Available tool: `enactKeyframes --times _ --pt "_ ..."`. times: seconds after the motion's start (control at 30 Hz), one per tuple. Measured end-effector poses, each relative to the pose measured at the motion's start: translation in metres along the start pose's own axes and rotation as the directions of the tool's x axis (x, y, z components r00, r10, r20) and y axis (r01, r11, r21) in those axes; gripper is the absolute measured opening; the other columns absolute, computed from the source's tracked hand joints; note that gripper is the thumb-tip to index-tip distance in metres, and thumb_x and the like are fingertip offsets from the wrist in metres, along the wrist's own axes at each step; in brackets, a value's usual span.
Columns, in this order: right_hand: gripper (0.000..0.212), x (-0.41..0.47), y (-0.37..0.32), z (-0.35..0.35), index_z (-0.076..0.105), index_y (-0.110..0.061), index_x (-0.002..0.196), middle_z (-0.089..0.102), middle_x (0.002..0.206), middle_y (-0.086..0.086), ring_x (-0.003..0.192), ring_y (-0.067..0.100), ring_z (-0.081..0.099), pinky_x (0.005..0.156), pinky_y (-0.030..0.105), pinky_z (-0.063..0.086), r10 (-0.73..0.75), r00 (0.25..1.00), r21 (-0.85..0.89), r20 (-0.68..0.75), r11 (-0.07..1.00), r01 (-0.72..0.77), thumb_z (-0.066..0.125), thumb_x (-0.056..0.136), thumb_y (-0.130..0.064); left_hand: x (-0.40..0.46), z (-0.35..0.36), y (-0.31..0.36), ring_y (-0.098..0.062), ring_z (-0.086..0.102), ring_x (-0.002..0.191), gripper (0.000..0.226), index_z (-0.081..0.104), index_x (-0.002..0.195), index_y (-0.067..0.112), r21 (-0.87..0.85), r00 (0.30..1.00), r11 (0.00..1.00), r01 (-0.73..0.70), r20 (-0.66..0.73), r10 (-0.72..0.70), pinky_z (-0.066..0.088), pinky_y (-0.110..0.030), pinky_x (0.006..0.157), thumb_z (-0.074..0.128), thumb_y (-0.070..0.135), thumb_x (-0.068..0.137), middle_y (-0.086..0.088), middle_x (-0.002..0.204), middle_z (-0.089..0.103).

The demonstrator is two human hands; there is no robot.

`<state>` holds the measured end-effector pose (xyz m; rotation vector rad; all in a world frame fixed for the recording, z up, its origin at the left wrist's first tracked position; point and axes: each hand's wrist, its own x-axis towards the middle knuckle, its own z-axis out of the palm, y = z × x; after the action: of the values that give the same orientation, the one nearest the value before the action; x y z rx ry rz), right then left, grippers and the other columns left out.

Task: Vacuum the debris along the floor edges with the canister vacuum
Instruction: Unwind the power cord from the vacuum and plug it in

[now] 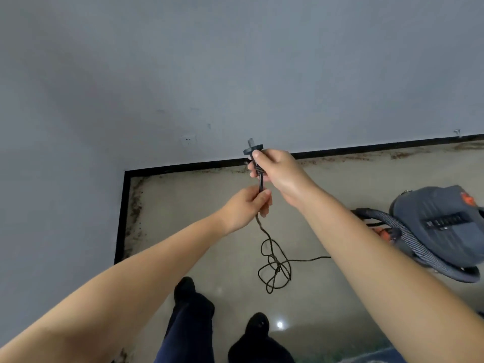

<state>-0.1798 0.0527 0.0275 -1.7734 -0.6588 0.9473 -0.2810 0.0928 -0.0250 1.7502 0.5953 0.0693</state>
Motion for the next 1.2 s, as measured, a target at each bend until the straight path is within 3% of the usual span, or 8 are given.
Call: enactKeyframes --times 0.1,0.2,0.3,0.43,0.6,0.7,1.0,1.2 --pt "0.031 0.036 -0.012 0.036 0.059 -0.012 0.084 0.051 0.068 0.0 0.046 0.007 0.046 0.055 0.022 0.05 0.022 1.0 0.165 -0.006 0.986 -0.02 0.036 0.102 -0.023 0.002 -0.041 -0.039 0.002 0.054 0.071 0.026 0.061 0.083 0.015 0.123 0.997 0.99 0.062 0.04 -0.068 0.038 -0.006 0.067 0.041 0.019 0.1 0.01 0.078 0.061" --pt "0.033 0.075 -0.018 0.067 0.059 -0.012 0.087 0.044 0.063 0.002 0.037 0.006 0.036 0.042 0.019 0.035 0.117 0.993 0.268 0.015 0.956 -0.117 0.035 0.103 -0.029 0.01 -0.088 -0.081 -0.012 0.052 0.077 0.024 0.063 0.097 0.006 0.195 0.988 0.97 0.145 0.025 -0.153 0.036 -0.013 0.062 0.043 0.019 0.099 0.003 0.082 0.06" --pt "0.032 0.114 -0.013 0.104 0.059 -0.009 0.097 0.047 0.061 0.003 0.039 0.008 0.039 0.046 0.021 0.036 0.172 0.981 0.224 0.094 0.956 -0.19 0.035 0.103 -0.029 0.024 -0.132 -0.113 -0.009 0.043 0.059 0.017 0.056 0.09 0.013 0.256 0.979 0.948 0.188 0.035 -0.203 0.033 -0.008 0.047 0.044 0.021 0.099 0.01 0.066 0.046" --pt "0.022 0.156 -0.004 0.14 0.057 -0.006 0.109 0.056 0.068 0.006 0.051 0.012 0.06 0.057 0.024 0.055 0.255 0.943 0.365 0.211 0.875 -0.318 0.04 0.101 -0.018 0.05 -0.162 -0.147 -0.018 0.045 0.073 0.011 0.049 0.091 0.018 0.247 0.952 0.932 0.265 0.085 -0.294 0.032 -0.021 0.055 0.042 0.023 0.099 0.001 0.076 0.049" --pt "0.017 0.205 0.018 0.145 0.06 -0.002 0.089 0.06 0.076 0.009 0.064 0.017 0.068 0.07 0.035 0.06 0.334 0.9 0.558 0.279 0.707 -0.435 0.045 0.097 -0.003 0.088 -0.182 -0.183 -0.018 0.047 0.084 0.014 0.048 0.093 0.016 0.155 0.933 0.927 0.343 0.063 -0.355 0.035 -0.025 0.07 0.036 0.016 0.1 -0.001 0.089 0.054" --pt "0.01 0.246 0.032 0.142 0.056 -0.006 0.086 0.061 0.071 0.008 0.062 0.017 0.068 0.065 0.033 0.06 0.371 0.895 0.624 0.248 0.645 -0.441 0.051 0.094 -0.002 0.119 -0.196 -0.201 -0.011 0.045 0.075 0.016 0.049 0.094 0.018 0.145 0.928 0.921 0.361 0.043 -0.37 0.033 -0.012 0.06 0.034 0.017 0.101 0.008 0.08 0.049" --pt "0.013 0.421 0.126 0.168 0.049 -0.016 0.092 0.049 0.052 -0.004 0.043 0.008 0.04 0.045 0.019 0.037 0.323 0.922 0.394 0.213 0.835 -0.383 0.048 0.099 -0.027 0.266 -0.204 -0.294 -0.019 0.049 0.078 0.021 0.048 0.094 0.014 0.143 0.934 0.936 0.323 0.111 -0.34 0.039 -0.03 0.072 0.031 0.022 0.102 -0.003 0.086 0.054" --pt "0.021 0.511 0.242 0.224 0.055 -0.017 0.112 0.051 0.057 -0.002 0.049 0.01 0.041 0.05 0.022 0.033 0.306 0.908 0.393 0.285 0.827 -0.402 0.038 0.102 -0.026 0.333 -0.21 -0.44 -0.012 0.052 0.074 0.028 0.042 0.078 0.025 0.101 0.923 0.934 0.343 0.147 -0.355 0.043 -0.013 0.076 0.03 0.018 0.102 0.005 0.077 0.059"
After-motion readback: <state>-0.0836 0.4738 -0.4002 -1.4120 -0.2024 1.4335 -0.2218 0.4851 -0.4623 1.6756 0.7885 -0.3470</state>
